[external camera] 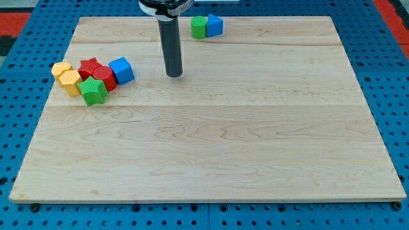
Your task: Move the arm to the left center of the board
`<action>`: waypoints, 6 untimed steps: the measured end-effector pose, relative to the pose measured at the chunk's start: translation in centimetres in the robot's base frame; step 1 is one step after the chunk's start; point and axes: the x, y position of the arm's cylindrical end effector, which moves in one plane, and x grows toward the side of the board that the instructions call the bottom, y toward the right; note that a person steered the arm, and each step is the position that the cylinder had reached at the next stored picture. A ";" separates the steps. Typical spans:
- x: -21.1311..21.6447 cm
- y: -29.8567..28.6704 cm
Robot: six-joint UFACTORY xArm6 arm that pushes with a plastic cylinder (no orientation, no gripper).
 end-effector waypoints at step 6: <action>9.8 -8.5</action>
